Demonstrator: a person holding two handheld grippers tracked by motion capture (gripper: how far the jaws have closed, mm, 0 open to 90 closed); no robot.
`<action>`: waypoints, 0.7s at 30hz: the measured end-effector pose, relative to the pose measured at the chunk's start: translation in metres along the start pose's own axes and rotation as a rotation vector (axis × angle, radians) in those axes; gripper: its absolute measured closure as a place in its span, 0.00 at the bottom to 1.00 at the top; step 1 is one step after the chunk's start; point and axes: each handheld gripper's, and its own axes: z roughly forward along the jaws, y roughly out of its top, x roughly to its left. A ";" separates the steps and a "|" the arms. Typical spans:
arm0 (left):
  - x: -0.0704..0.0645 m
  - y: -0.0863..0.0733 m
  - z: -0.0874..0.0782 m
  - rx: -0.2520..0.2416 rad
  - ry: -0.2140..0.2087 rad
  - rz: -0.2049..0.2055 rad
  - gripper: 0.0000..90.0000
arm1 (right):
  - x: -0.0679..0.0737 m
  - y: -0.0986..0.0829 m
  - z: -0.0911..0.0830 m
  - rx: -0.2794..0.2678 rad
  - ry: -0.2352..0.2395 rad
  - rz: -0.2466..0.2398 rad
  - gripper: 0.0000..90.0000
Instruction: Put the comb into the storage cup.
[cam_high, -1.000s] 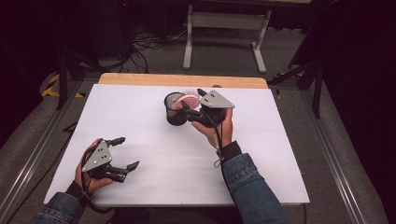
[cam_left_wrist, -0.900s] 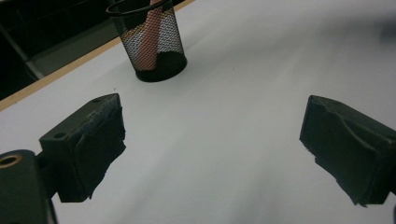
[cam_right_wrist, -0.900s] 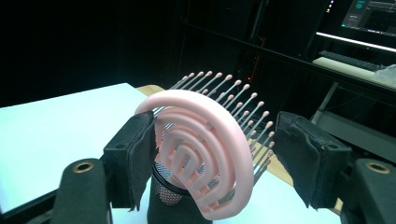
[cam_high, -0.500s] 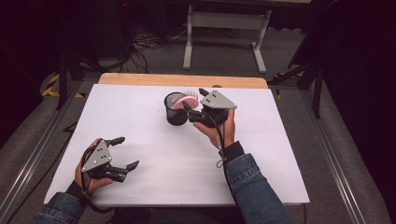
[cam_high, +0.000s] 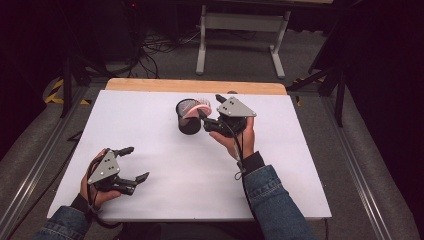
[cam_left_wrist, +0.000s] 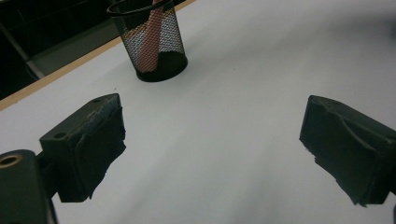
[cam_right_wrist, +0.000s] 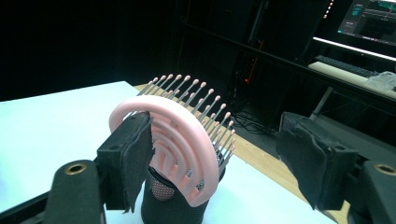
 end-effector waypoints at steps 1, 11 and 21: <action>0.000 0.000 0.000 0.001 0.000 0.001 0.08 | 0.000 0.000 0.000 0.000 0.001 -0.001 0.30; 0.000 0.000 0.000 0.000 -0.002 0.001 0.08 | 0.002 0.001 -0.002 0.004 0.010 -0.028 0.30; 0.000 0.000 0.000 0.001 -0.001 0.002 0.08 | 0.000 0.002 -0.007 -0.008 0.011 -0.031 0.30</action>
